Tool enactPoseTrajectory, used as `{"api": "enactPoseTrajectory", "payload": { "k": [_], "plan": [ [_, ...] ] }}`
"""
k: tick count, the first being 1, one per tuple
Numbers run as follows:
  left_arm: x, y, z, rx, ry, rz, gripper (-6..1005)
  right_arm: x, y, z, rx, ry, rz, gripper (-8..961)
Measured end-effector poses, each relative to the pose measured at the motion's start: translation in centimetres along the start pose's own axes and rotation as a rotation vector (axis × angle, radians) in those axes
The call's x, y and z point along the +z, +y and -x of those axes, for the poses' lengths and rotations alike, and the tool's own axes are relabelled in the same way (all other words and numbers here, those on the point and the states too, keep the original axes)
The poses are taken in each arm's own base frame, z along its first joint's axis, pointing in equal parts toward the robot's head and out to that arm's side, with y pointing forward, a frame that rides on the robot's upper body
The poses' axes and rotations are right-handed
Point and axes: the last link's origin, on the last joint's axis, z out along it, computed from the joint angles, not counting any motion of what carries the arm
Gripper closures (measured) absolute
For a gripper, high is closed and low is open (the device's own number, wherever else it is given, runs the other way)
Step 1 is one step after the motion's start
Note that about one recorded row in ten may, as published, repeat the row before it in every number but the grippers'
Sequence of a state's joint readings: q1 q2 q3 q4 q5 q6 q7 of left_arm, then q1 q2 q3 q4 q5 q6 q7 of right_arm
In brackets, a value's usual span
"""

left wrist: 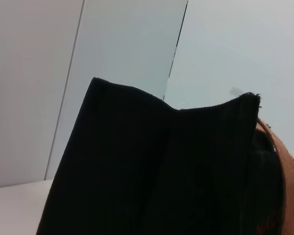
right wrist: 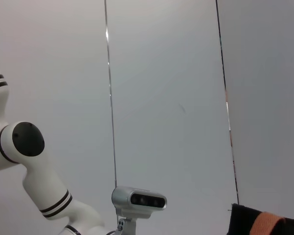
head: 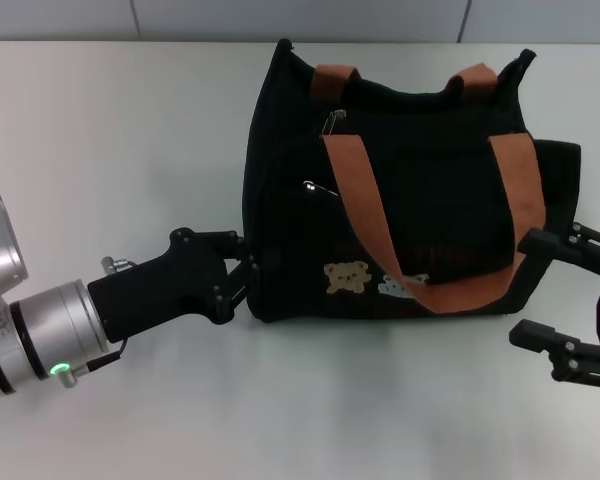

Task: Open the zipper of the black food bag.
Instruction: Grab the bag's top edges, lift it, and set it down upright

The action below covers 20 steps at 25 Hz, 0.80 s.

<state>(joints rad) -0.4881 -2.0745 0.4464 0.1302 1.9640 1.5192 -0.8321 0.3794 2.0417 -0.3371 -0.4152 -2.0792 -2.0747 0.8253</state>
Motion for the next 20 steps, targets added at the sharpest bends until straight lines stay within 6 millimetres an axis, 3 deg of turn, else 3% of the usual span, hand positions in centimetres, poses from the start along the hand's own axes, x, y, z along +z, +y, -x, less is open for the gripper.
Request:
{"api": "enactPoseTrajectory", "payload": {
  "k": [3,11,15,20],
  "plan": [
    [-0.2,-0.1,-0.1,0.004,0.008,-0.007,915,0.0,-0.1,0.0,0.001,0.002,-0.003,156],
    [-3.1,-1.2,-0.8,0.050,0.034,-0.076,916,0.6,-0.2,-0.4,0.015,-0.002,-0.020,156],
    [-4.6,-2.1,-2.2,0.092,0.058,-0.097,916,2.1,-1.7,-1.3,0.084,-0.007,-0.102,156],
    [-6.1,-3.4,-5.3,0.191,0.073,-0.088,917,3.7,-3.8,-2.7,0.188,0.008,-0.252,156]
  ]
}}
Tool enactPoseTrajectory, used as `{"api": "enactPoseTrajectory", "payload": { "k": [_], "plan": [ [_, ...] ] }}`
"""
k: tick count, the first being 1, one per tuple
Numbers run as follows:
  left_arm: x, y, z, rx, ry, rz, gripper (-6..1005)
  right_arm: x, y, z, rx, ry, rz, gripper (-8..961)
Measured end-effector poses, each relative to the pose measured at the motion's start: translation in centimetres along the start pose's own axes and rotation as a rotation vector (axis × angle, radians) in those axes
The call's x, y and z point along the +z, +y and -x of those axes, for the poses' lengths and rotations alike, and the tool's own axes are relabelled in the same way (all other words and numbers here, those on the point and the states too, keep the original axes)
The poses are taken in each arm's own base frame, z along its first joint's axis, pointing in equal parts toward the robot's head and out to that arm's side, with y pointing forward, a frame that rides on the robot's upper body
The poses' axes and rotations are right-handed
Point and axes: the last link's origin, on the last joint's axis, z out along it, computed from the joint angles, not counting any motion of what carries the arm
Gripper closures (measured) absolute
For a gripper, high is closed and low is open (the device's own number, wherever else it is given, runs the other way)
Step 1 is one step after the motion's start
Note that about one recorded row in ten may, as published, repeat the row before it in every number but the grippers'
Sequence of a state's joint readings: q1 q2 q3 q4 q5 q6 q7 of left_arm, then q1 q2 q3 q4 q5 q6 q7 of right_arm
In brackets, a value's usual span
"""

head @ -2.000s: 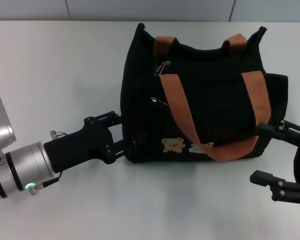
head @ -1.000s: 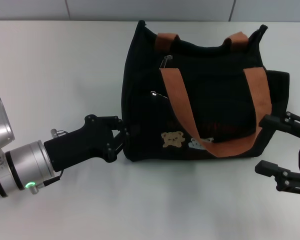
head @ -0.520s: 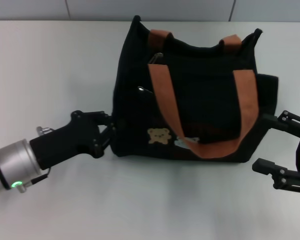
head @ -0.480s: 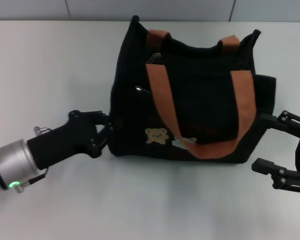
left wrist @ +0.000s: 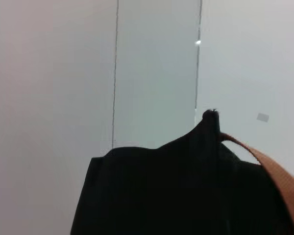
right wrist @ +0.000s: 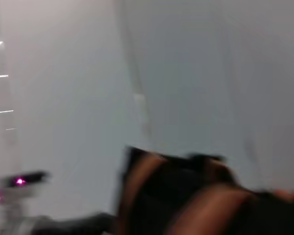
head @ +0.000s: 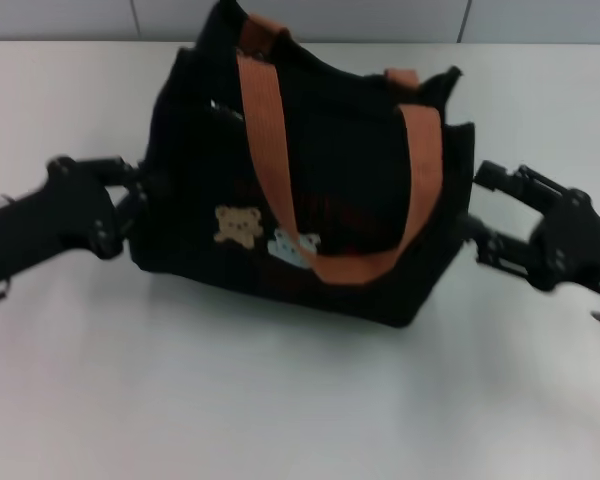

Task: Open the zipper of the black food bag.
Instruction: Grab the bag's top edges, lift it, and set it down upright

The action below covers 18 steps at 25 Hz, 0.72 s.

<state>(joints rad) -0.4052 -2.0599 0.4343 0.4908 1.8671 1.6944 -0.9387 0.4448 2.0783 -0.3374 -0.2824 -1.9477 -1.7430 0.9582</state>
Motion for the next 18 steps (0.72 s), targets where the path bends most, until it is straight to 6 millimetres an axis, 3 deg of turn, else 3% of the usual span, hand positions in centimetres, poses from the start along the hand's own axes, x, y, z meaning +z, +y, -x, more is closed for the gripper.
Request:
{"api": "enactPoseTrajectory", "payload": {
  "k": [5,10,18],
  "plan": [
    [0.2,-1.2,-2.7,0.083,0.004,0.051,917,1.8,-0.7,-0.7,0.097,-0.014,-0.066,156],
    [1.0,-1.2,-4.6,0.136,0.031,0.121,917,4.5,-0.8,-1.9,0.151,0.055,-0.059,156],
    [2.6,-0.2,-6.7,0.191,0.091,0.261,918,10.6,2.1,-4.9,0.165,0.238,0.048,156]
  ]
}}
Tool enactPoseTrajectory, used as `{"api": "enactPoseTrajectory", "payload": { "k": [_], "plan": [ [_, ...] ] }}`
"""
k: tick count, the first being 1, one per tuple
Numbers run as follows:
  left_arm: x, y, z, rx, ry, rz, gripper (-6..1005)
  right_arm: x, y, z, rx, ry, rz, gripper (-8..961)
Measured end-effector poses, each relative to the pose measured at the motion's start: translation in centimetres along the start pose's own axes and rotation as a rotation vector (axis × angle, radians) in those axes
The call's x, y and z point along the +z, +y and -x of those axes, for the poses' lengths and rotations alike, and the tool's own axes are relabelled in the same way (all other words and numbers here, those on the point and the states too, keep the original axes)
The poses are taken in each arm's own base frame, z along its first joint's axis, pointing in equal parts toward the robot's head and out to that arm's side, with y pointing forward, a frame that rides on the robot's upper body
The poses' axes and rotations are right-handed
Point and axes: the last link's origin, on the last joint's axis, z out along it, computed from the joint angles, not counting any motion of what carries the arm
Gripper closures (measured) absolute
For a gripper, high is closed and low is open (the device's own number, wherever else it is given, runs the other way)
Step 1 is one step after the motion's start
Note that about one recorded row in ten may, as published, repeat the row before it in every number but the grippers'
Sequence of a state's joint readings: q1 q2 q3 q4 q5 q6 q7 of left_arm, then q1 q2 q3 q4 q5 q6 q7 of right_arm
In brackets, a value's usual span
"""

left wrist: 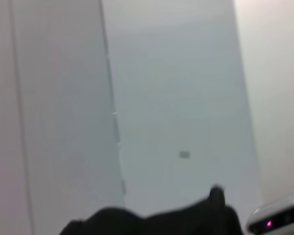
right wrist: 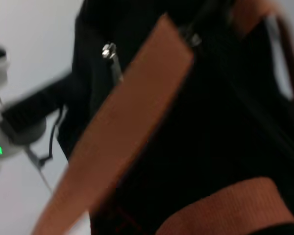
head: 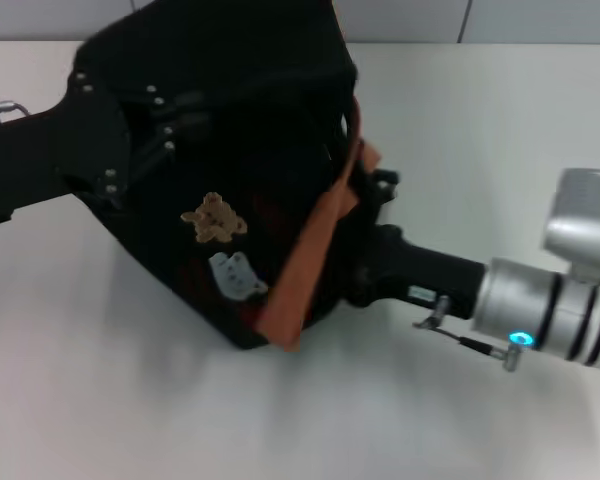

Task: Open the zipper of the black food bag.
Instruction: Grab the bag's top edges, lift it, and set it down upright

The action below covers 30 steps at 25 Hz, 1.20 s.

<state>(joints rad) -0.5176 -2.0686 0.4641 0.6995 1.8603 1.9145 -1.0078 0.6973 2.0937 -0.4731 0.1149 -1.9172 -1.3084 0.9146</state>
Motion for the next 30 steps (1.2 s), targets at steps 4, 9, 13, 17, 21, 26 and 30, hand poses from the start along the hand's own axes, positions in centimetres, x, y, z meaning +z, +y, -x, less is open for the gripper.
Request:
{"api": "enactPoseTrajectory", "payload": {
  "k": [4,9,13,17,21,26,30],
  "plan": [
    [0.8,0.1,-0.2,0.013,0.001,0.039,918,0.3,0.1,-0.4,0.005,0.020,-0.012,156],
    [1.0,0.3,0.0,0.022,-0.013,0.061,918,-2.9,-0.2,-0.6,0.003,-0.052,-0.021,156],
    [1.0,0.4,0.2,0.020,-0.022,0.066,919,-6.5,-0.6,-0.5,-0.005,-0.122,-0.052,158],
    [1.1,0.7,0.6,0.016,-0.034,0.074,919,-9.6,-1.4,-0.3,-0.021,-0.183,-0.141,158],
    [1.4,0.9,0.9,0.015,-0.049,0.087,919,-10.6,-1.9,0.0,-0.031,-0.208,-0.182,158],
    [1.8,1.3,1.2,0.003,-0.059,0.115,919,-11.8,-2.4,0.9,-0.055,-0.275,-0.229,158],
    [2.1,1.6,1.5,-0.003,-0.056,0.133,918,-11.9,-2.6,2.4,-0.079,-0.354,-0.235,158]
  ]
}}
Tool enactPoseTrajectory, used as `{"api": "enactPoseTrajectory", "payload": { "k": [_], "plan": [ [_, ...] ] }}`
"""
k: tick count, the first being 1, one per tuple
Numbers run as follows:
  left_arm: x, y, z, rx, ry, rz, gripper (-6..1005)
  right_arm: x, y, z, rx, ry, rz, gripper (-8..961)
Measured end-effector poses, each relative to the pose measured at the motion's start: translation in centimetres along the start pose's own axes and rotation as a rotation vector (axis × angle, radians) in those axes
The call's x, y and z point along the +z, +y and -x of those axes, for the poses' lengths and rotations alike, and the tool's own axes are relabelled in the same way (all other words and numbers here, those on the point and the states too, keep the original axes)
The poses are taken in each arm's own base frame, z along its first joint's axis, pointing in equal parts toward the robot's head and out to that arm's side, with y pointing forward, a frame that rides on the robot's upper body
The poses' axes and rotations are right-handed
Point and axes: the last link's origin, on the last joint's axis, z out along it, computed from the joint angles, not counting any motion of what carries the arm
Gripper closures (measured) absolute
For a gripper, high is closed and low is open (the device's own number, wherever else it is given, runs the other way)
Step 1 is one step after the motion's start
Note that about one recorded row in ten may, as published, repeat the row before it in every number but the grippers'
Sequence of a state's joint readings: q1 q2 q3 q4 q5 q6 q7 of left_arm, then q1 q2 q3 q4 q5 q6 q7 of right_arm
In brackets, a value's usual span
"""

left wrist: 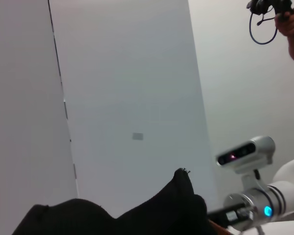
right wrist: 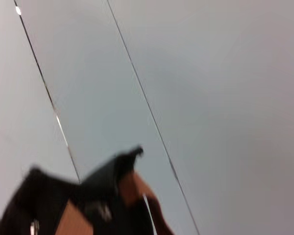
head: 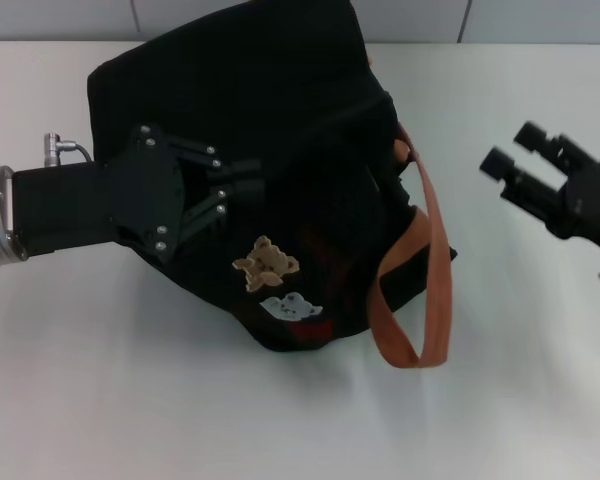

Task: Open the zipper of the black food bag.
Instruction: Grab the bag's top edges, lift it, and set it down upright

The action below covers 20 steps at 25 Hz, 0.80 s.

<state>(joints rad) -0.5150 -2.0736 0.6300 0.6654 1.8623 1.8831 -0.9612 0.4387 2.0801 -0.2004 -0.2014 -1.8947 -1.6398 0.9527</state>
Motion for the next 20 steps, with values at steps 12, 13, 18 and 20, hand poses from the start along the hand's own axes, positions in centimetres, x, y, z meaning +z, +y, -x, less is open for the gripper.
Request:
{"api": "enactPoseTrajectory", "payload": {
  "k": [12,13,18,20],
  "plan": [
    [1.3,0.2,0.1,0.000,0.006,0.050,918,9.4,4.1,-3.7,-0.072,0.165,0.164,159],
    [1.3,0.2,0.1,0.000,0.006,0.050,918,9.1,4.1,-3.8,-0.071,0.165,0.160,159],
    [1.3,0.2,0.1,0.000,0.007,0.050,917,5.6,3.1,-3.2,-0.049,0.104,0.116,159],
    [1.4,0.1,0.1,0.001,0.007,0.050,917,4.2,2.3,-2.9,-0.053,0.081,0.066,159]
  ]
}}
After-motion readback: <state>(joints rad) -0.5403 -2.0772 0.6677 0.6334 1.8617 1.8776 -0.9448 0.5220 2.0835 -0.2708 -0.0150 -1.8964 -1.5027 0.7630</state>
